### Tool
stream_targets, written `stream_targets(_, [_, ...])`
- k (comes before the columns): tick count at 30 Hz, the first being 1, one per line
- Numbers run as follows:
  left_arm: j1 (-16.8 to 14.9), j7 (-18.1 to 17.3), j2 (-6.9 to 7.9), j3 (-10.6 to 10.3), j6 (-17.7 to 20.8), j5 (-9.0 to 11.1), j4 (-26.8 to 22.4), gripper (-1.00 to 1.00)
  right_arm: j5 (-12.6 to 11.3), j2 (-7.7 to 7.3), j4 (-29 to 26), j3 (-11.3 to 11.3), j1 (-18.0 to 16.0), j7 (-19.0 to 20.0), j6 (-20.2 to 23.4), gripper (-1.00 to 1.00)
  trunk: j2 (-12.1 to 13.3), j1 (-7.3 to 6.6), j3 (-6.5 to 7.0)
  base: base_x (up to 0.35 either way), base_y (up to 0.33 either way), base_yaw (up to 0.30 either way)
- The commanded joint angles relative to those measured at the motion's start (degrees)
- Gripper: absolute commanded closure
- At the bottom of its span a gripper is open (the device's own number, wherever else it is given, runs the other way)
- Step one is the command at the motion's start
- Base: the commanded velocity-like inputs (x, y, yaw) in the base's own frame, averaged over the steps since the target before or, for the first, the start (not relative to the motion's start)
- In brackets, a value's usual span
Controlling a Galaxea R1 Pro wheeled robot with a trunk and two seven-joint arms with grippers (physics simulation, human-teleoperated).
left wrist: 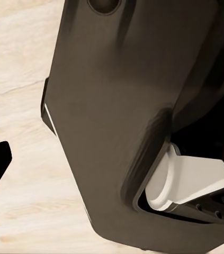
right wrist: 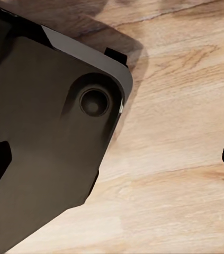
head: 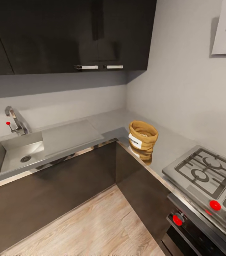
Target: In the kitchen, take the popcorn bag from the countertop, put it into the microwave, and heat it until the popcorn is cooked so the cooked popcorn ends up inside the bag.
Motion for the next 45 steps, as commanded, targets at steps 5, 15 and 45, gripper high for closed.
stream_targets(5, [0.0,0.0,-0.02,0.3,-0.1,0.2,0.0,-1.0,0.0,-0.04,0.1,-0.6,-0.1,-0.6,-0.1,-1.0,0.0,0.01,-0.32,0.0,0.0,0.044])
stream_targets(15, [0.0,-0.1,-0.16,0.3,-0.1,0.2,0.0,-1.0,-1.9,-0.25,0.0,-1.7,-0.1,-0.7,0.4,-1.0,0.0,0.01,-0.34,0.0,0.0,0.002])
stream_targets(45, [0.0,-0.2,-0.28,-0.4,-0.1,-0.6,0.1,-1.0,-14.7,11.81,-74.3,26.2,-21.9,32.2,61.4,-1.0,0.0,0.01,-0.34,0.0,0.0,0.0])
